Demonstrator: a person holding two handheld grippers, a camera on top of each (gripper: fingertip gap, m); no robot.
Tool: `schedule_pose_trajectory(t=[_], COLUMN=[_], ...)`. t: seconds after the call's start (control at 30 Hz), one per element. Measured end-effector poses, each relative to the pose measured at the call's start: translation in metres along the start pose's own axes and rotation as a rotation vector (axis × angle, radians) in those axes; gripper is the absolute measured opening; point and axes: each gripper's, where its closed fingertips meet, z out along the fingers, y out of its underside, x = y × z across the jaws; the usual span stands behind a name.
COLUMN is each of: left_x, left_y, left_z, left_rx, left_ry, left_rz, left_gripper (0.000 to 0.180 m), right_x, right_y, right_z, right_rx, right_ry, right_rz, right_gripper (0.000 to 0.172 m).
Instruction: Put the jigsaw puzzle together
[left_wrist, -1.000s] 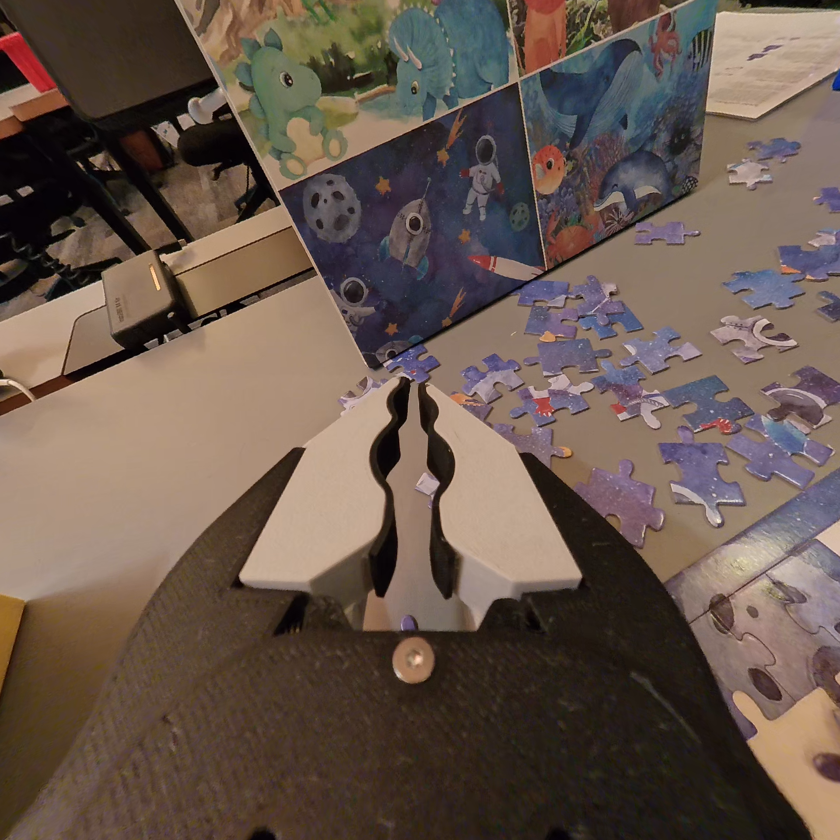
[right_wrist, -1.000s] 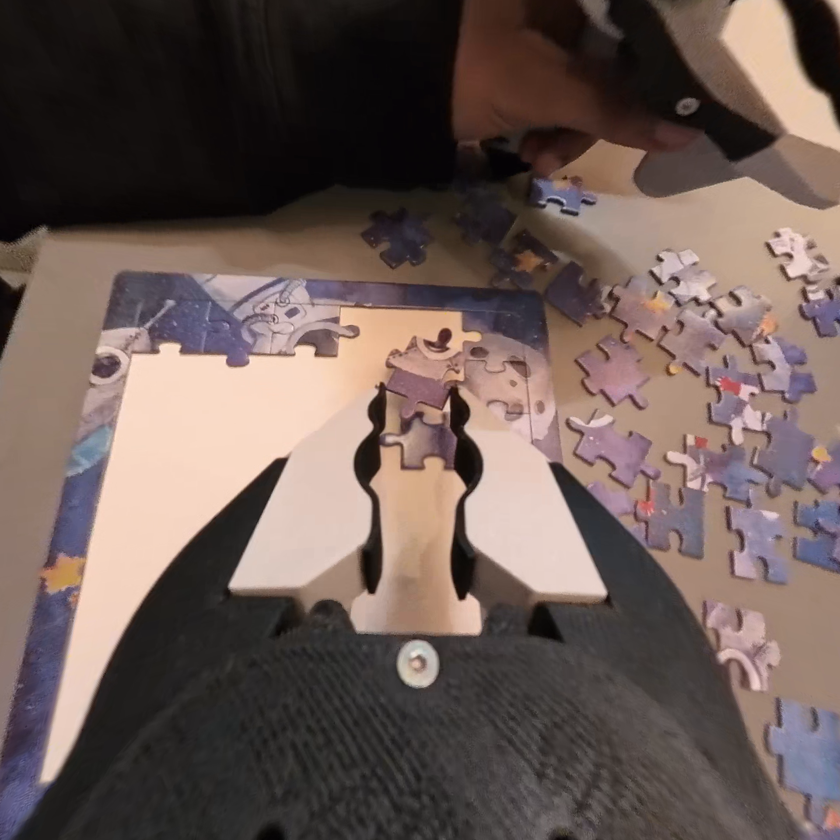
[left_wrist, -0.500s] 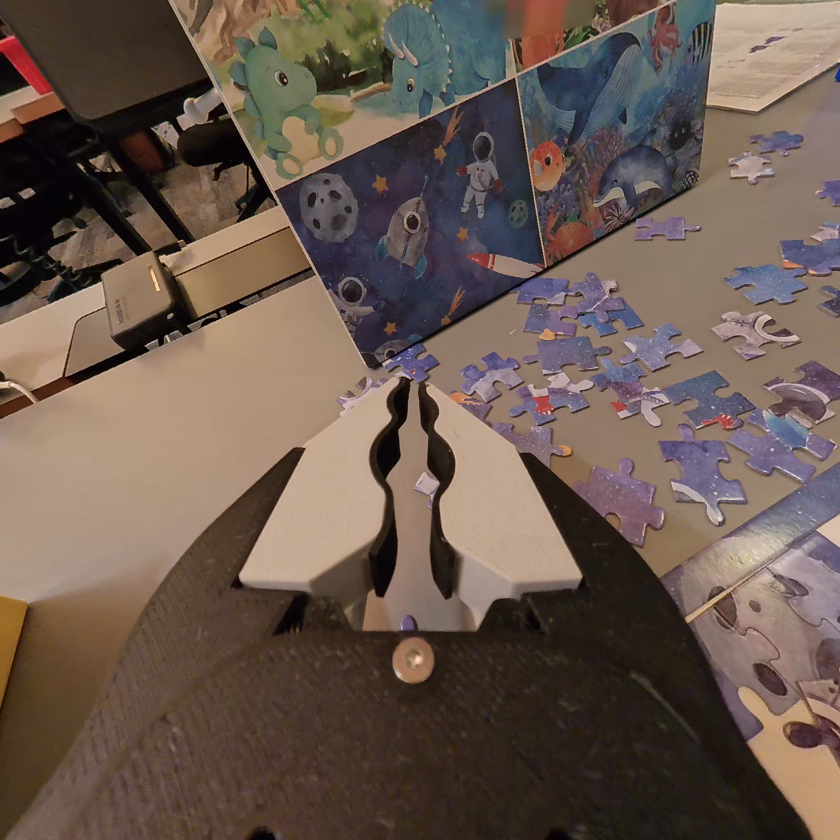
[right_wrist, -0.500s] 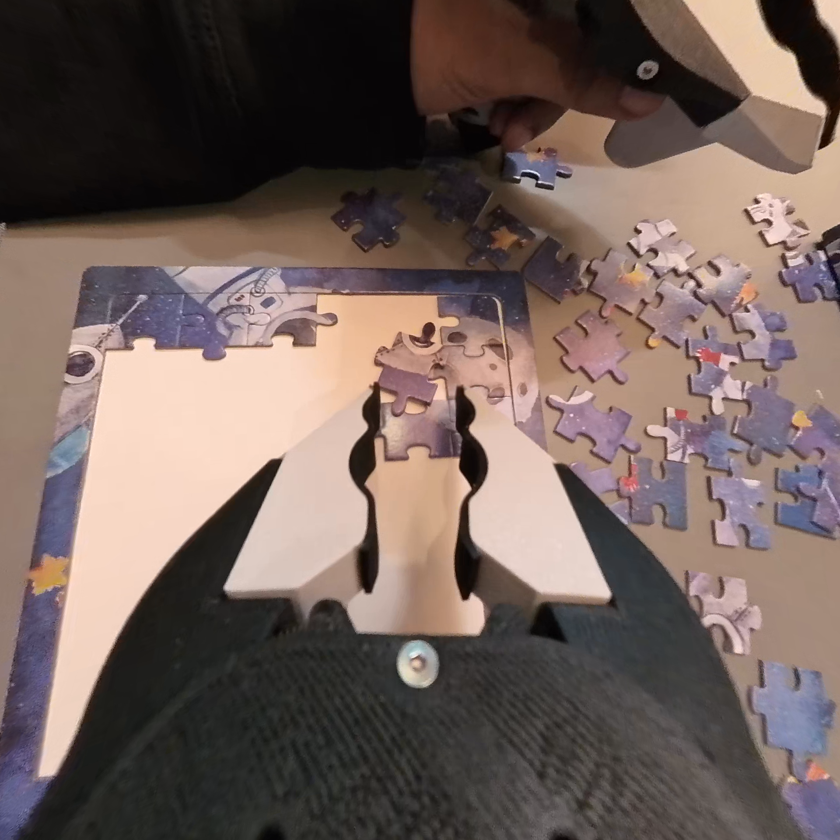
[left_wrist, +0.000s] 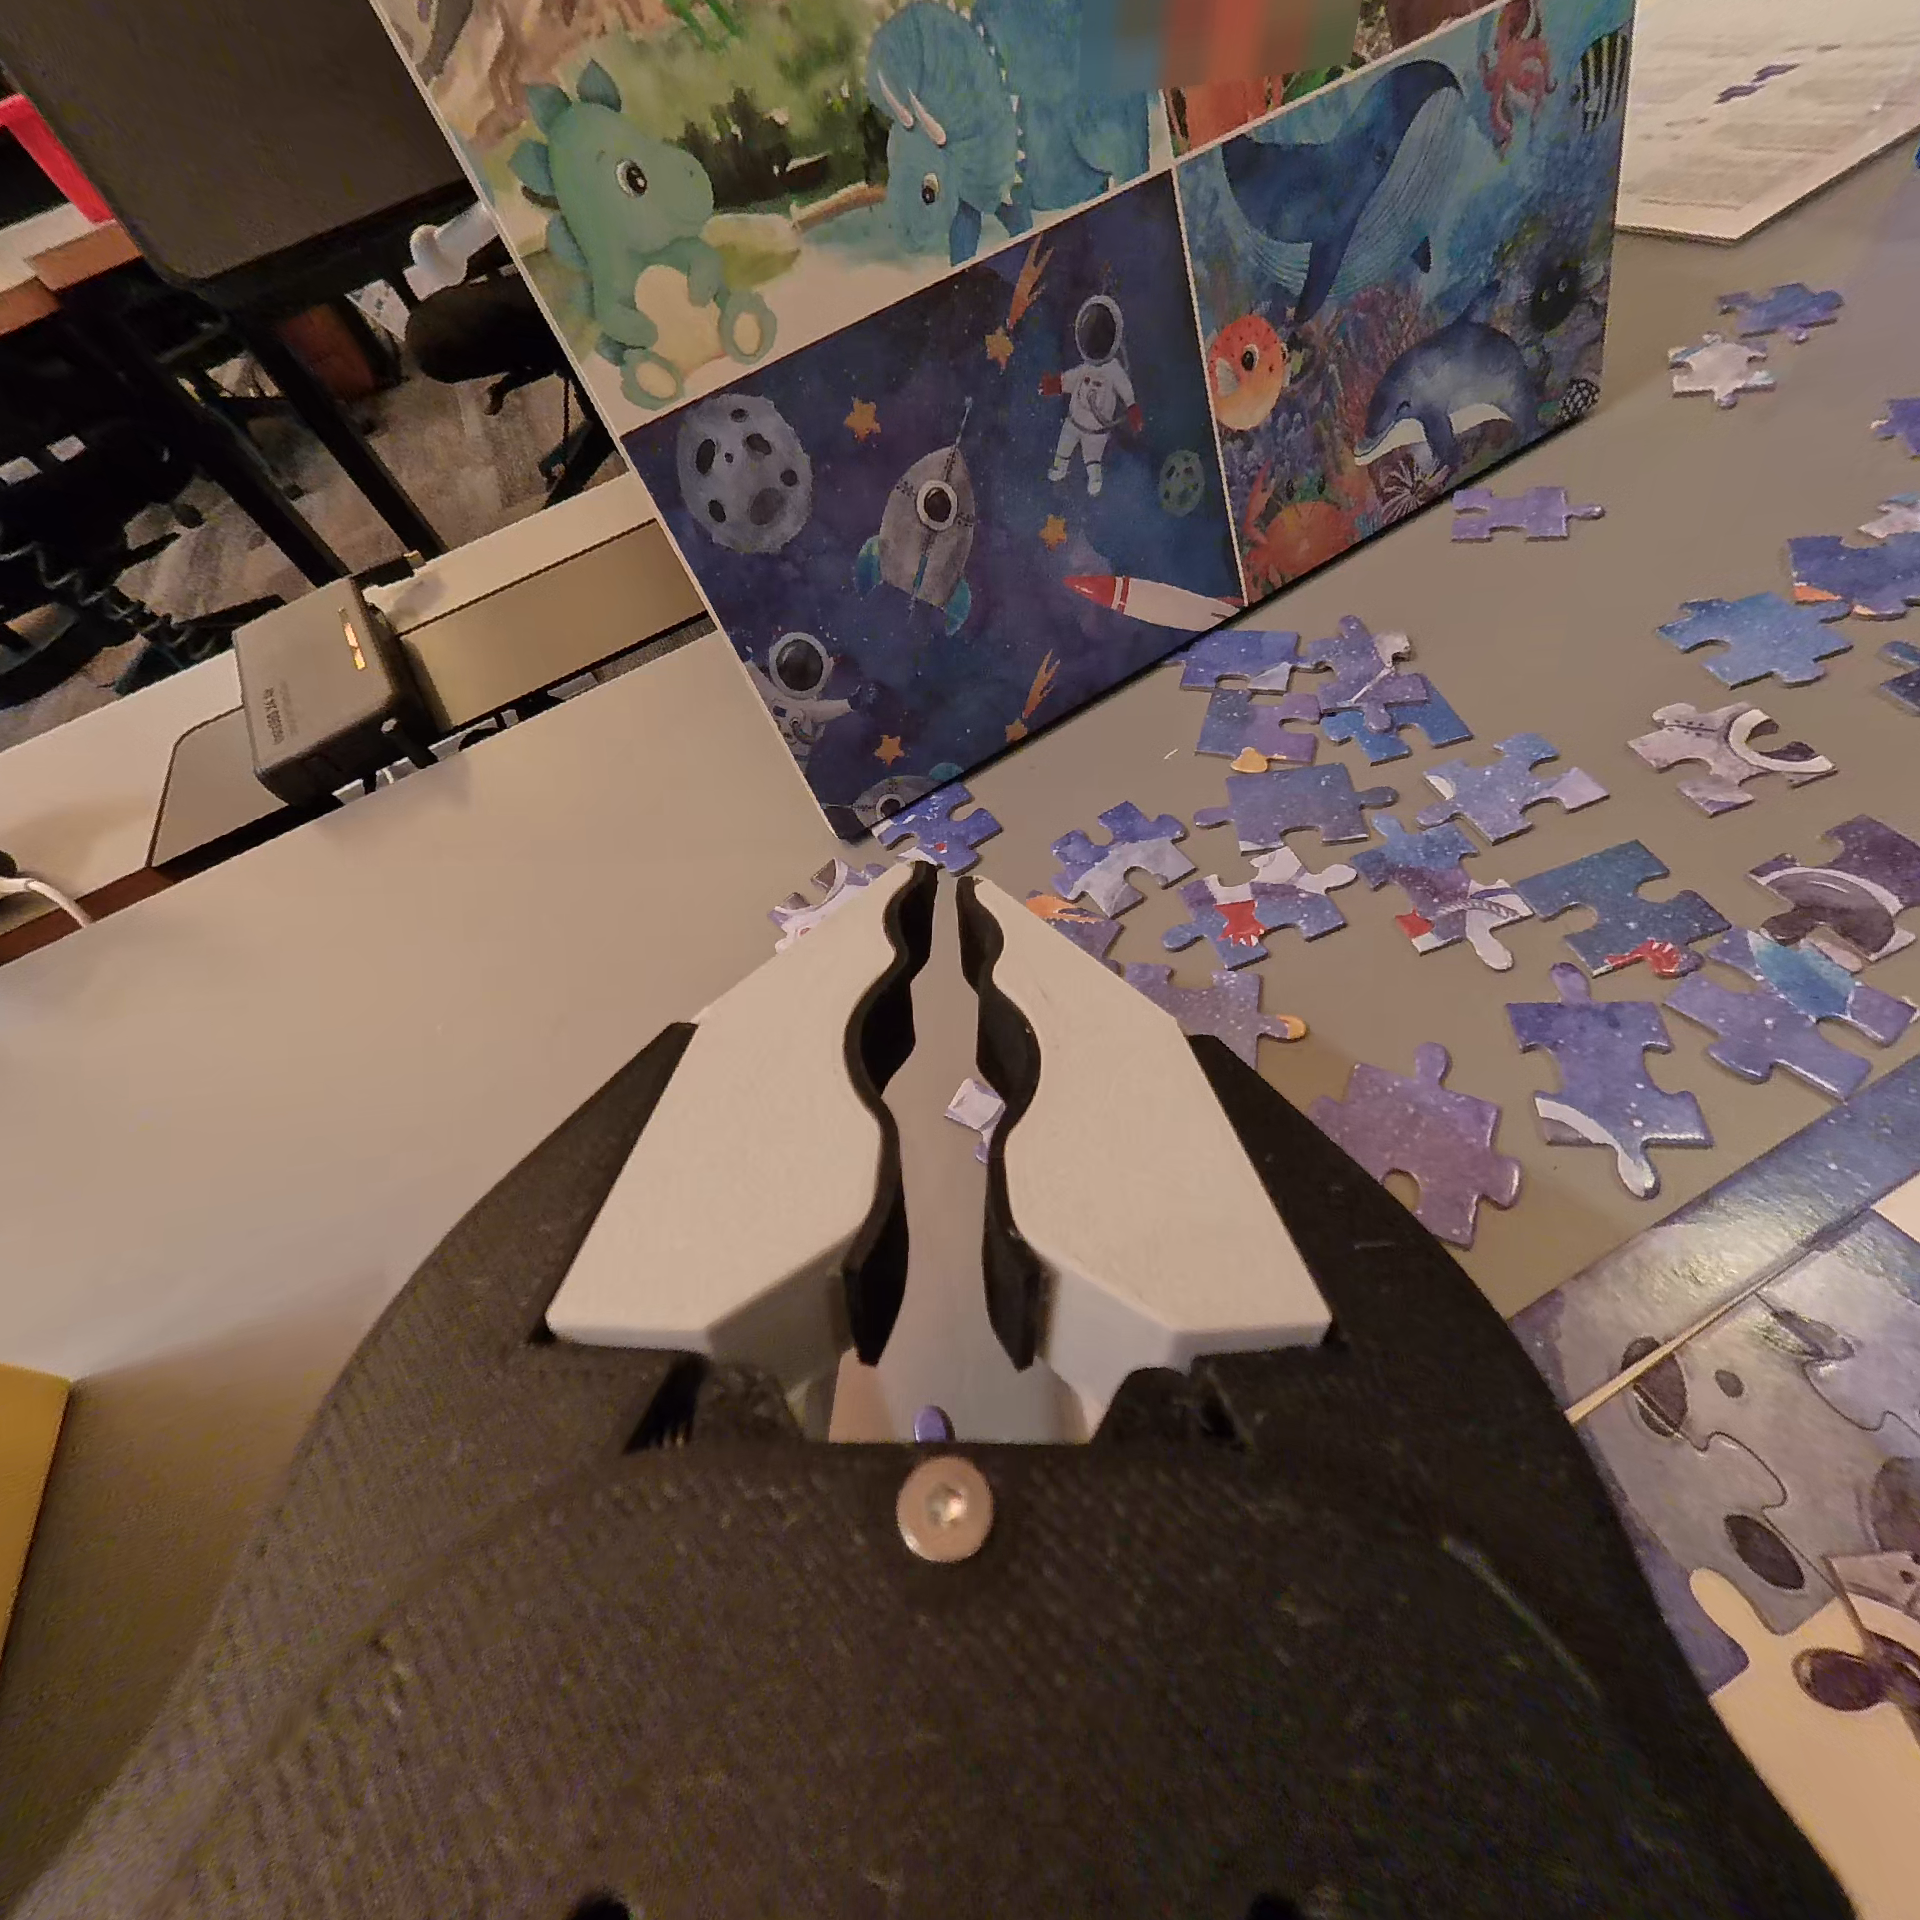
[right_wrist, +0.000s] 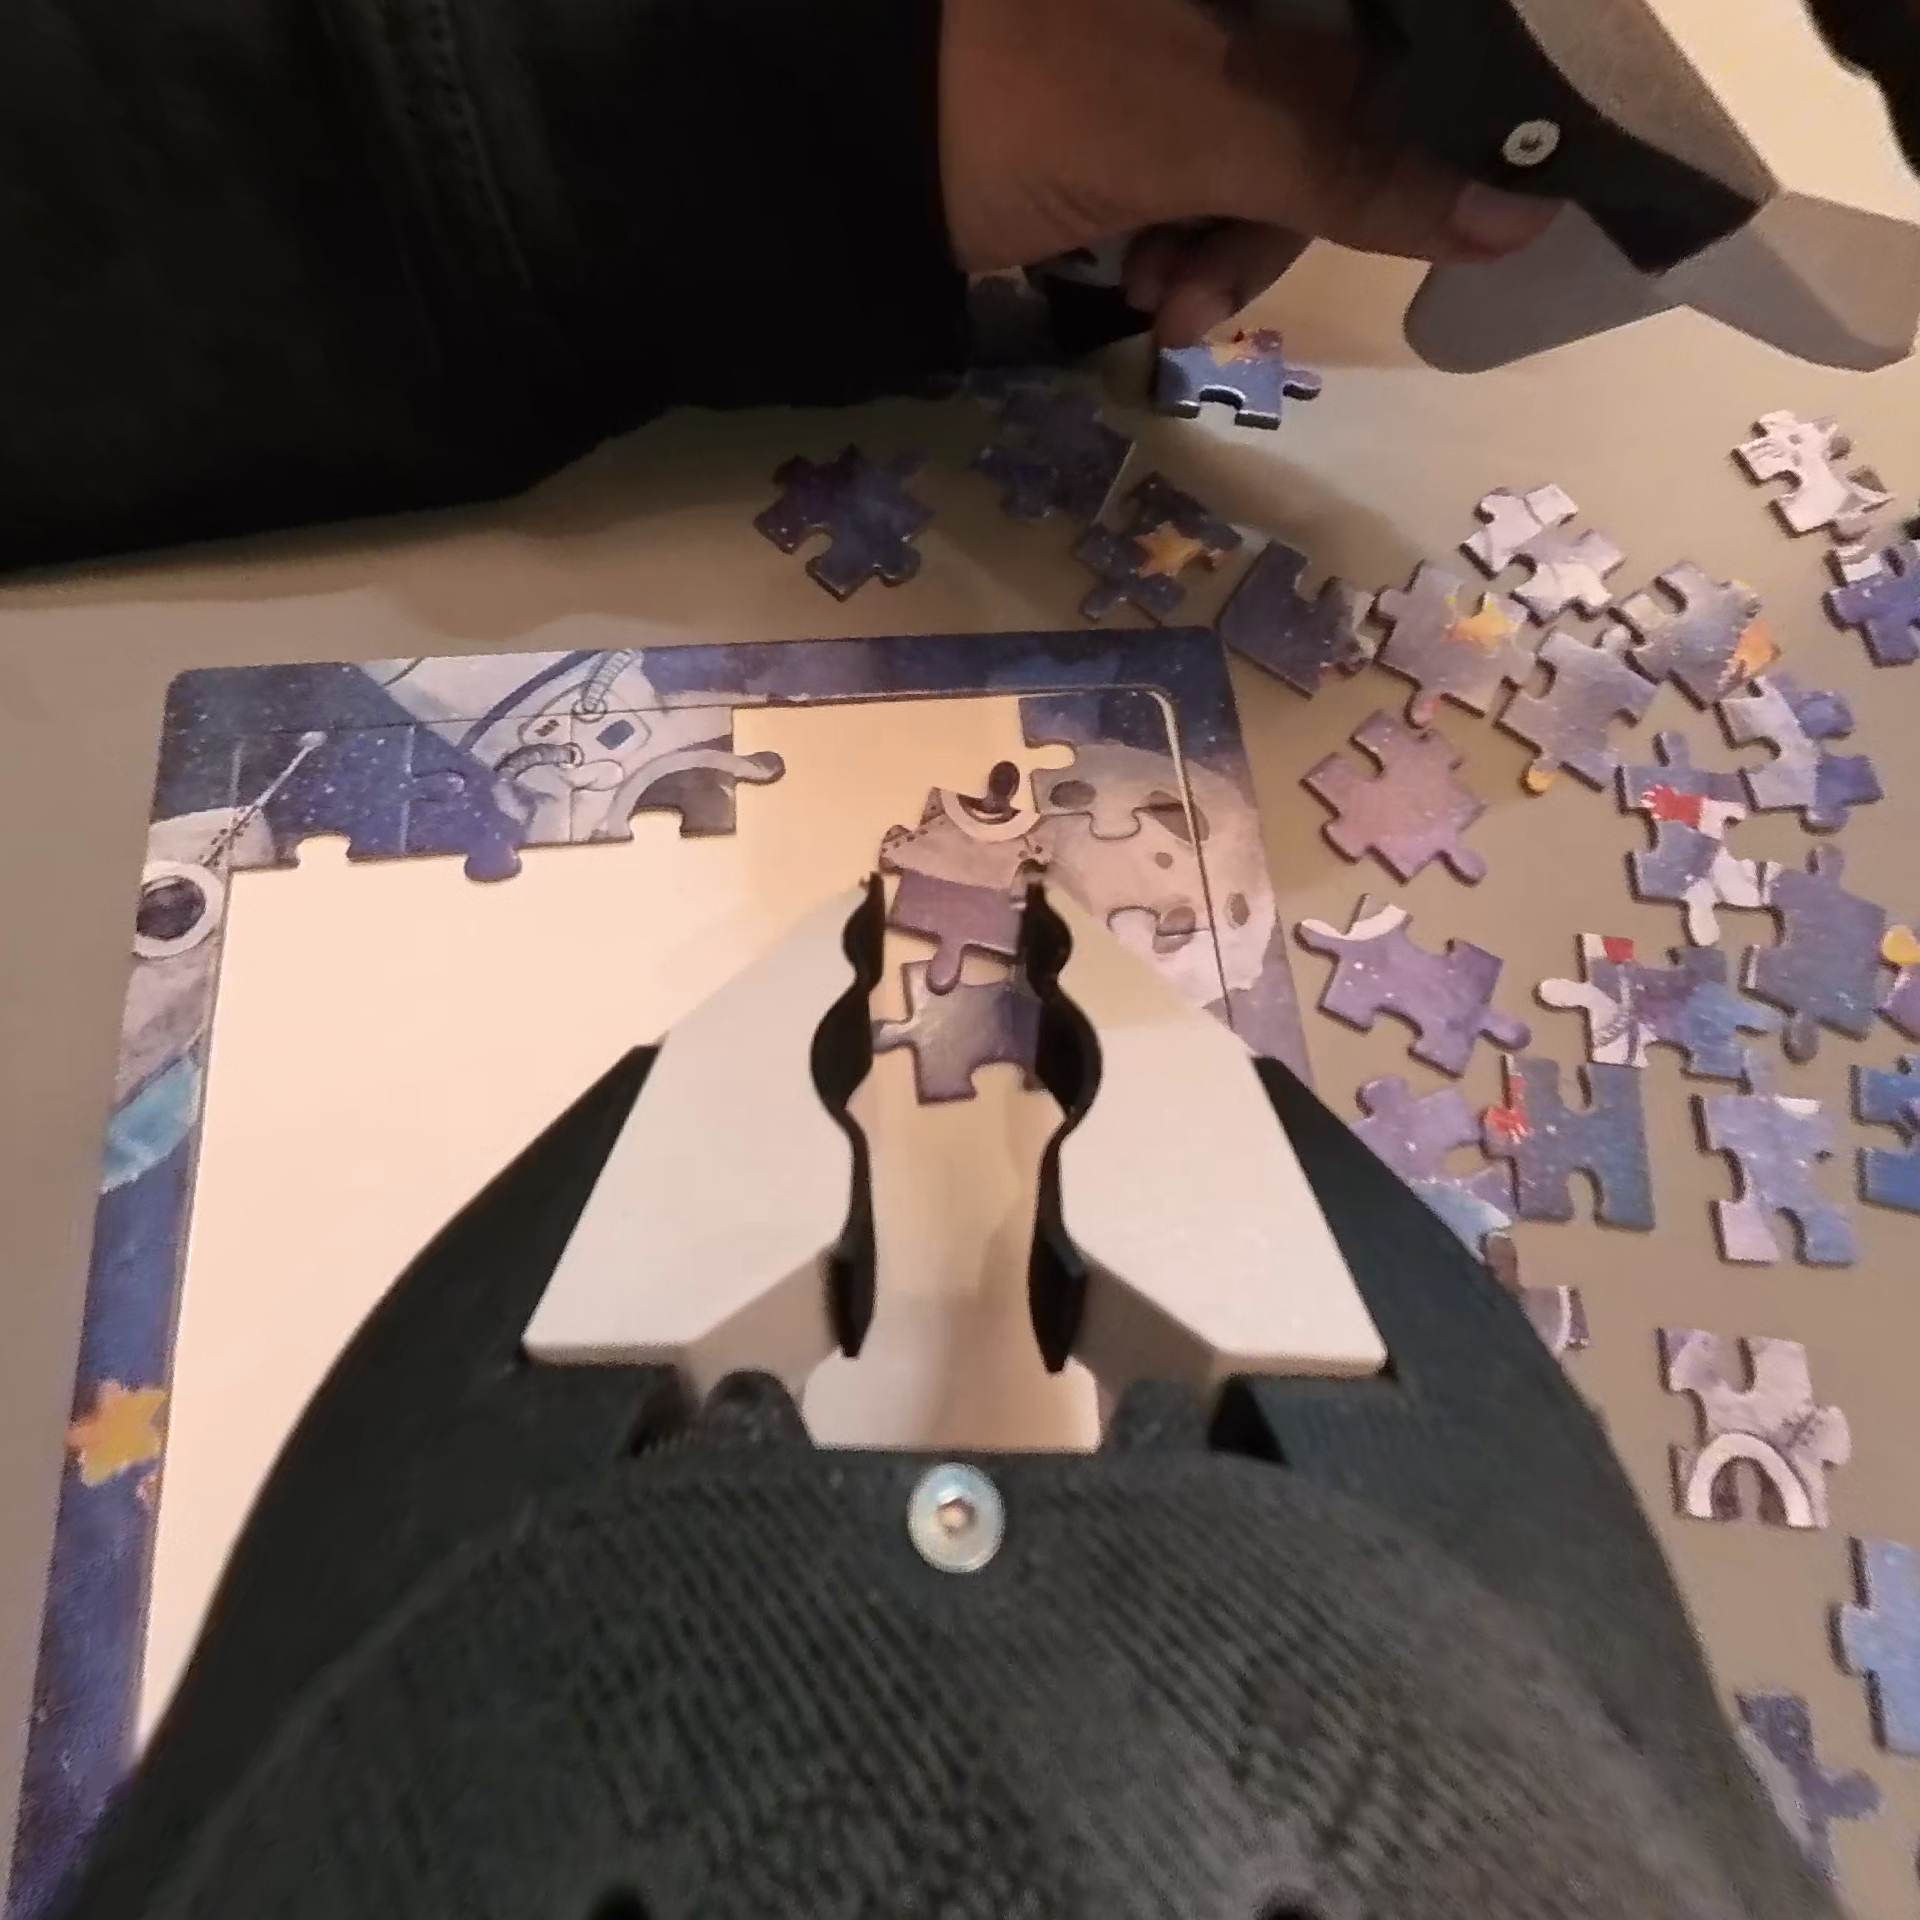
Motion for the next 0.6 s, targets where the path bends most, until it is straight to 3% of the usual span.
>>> schedule_pose_trajectory(t=[0.6], left_x=[0.0], left_y=[0.0], left_z=[0.0], left_rx=[-0.001], left_ry=[-0.001], left_rz=[0.004], left_gripper=[0.003], right_x=[-0.014], right_y=[-0.011], right_z=[-0.006], right_rx=[0.064], right_ry=[-0.063], right_rz=[0.002], right_gripper=[0.021])
